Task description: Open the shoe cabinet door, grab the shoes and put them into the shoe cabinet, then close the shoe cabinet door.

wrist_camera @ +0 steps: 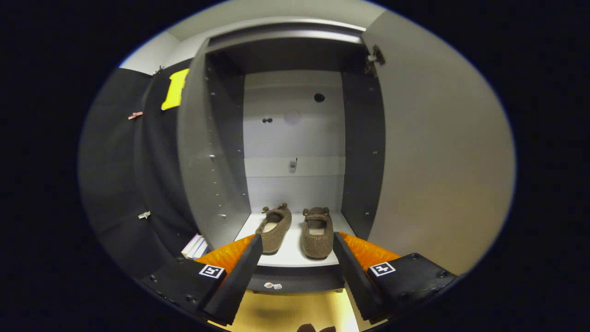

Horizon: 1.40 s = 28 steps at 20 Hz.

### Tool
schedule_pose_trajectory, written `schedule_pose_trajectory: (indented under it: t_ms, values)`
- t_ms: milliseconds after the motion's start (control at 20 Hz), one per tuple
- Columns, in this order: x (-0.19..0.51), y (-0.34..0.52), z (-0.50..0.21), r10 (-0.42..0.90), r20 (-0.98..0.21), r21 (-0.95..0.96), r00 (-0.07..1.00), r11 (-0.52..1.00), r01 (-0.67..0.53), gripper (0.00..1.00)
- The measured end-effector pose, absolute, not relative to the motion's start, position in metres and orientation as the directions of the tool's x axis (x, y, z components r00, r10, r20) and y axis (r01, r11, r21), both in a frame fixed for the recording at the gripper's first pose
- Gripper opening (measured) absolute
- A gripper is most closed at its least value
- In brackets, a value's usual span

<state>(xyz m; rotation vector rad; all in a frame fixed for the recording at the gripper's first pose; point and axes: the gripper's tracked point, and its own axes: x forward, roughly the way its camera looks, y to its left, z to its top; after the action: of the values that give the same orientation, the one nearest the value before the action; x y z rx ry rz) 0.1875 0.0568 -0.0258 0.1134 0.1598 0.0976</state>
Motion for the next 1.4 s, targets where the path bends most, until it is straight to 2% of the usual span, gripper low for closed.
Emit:
schedule_pose_trajectory:
  t_ms: [300,550,800,1000,1200,1400]
  values:
    - [0.071,0.023,0.000,0.079,-0.046,0.102,0.996,0.992,-0.074,0.98]
    - [-0.012,-0.017,-0.002,0.078,-0.038,0.106,0.996,0.992,-0.073,0.98]
    - [-0.065,-0.062,-0.013,0.076,-0.051,0.119,0.996,0.990,-0.070,0.98]
    - [-0.086,-0.135,-0.017,-0.012,-0.077,0.146,0.997,0.989,0.023,0.98]
    - [-0.065,-0.186,-0.022,-0.088,-0.083,0.156,0.993,0.983,0.100,0.98]
    - [-0.026,-0.214,-0.037,-0.100,-0.109,0.133,0.989,0.984,0.115,0.98]
